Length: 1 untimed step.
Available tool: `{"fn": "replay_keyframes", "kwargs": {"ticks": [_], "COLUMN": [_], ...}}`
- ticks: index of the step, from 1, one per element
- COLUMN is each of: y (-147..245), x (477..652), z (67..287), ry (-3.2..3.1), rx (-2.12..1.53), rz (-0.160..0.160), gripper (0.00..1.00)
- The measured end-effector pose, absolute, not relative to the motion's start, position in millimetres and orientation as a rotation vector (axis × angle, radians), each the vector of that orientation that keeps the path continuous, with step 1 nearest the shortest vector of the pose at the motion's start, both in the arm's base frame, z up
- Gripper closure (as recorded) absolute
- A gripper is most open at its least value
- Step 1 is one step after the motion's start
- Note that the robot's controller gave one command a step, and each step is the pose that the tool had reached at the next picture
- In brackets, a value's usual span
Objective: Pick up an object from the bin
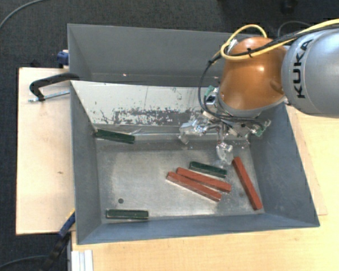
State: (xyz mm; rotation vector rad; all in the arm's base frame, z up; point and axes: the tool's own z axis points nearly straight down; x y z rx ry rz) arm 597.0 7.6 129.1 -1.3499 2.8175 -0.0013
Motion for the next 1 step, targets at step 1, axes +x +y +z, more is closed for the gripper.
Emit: {"fn": "replay_keyframes", "kwargs": {"ticks": [1], "y": [19.7], "x": [516.4], "z": [69.6], "ry": [2.904], "rx": [-1.201], "rz": [0.005], "gripper": [0.0]}}
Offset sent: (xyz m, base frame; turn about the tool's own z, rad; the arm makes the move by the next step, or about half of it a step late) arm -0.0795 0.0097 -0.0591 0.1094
